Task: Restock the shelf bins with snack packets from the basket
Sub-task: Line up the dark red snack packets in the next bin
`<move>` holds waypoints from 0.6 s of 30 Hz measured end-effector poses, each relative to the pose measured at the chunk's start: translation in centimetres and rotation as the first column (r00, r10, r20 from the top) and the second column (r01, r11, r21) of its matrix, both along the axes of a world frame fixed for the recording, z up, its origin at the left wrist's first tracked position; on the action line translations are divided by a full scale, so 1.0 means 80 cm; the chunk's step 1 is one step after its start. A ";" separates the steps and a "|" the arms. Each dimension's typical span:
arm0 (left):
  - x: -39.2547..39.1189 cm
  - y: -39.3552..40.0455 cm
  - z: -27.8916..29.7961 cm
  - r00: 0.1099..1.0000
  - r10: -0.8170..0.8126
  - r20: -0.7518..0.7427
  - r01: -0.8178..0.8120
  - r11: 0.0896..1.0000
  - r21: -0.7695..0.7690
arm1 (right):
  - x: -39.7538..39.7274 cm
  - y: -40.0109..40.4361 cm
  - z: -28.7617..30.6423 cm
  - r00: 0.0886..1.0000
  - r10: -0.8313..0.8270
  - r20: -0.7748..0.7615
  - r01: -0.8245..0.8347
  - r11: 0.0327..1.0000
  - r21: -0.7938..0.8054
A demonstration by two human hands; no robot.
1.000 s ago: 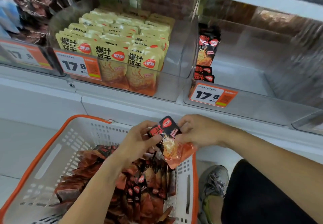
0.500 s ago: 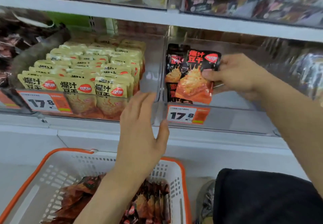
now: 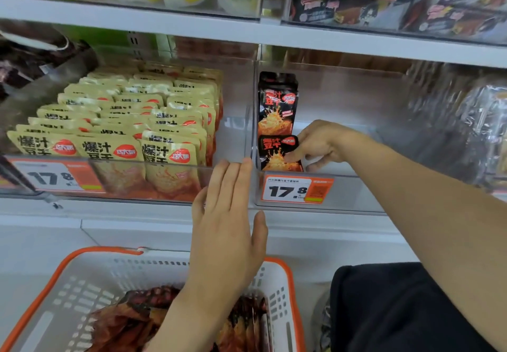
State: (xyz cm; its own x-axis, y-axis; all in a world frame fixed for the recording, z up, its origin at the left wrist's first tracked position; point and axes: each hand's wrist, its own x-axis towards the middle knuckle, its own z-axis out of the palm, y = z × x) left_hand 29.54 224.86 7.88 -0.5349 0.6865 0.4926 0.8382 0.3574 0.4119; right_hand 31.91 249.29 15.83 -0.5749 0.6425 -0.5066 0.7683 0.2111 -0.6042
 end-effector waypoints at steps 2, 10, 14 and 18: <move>0.001 0.001 0.000 1.000 -0.003 0.013 0.003 1.000 0.004 | -0.003 -0.003 0.001 1.000 0.020 0.006 -0.019 0.997 -0.076; -0.001 0.001 -0.002 0.999 -0.016 0.029 0.015 0.999 0.031 | -0.009 0.001 -0.001 0.973 0.205 0.111 -0.171 0.952 -0.255; -0.001 0.002 -0.004 0.999 -0.016 0.037 0.014 0.999 0.047 | -0.011 -0.007 -0.008 0.969 0.216 0.120 -0.205 0.974 -0.098; 0.000 0.003 -0.005 0.999 -0.021 0.039 0.019 0.998 0.053 | -0.012 0.003 -0.011 0.998 0.060 -0.026 -0.060 0.998 -0.004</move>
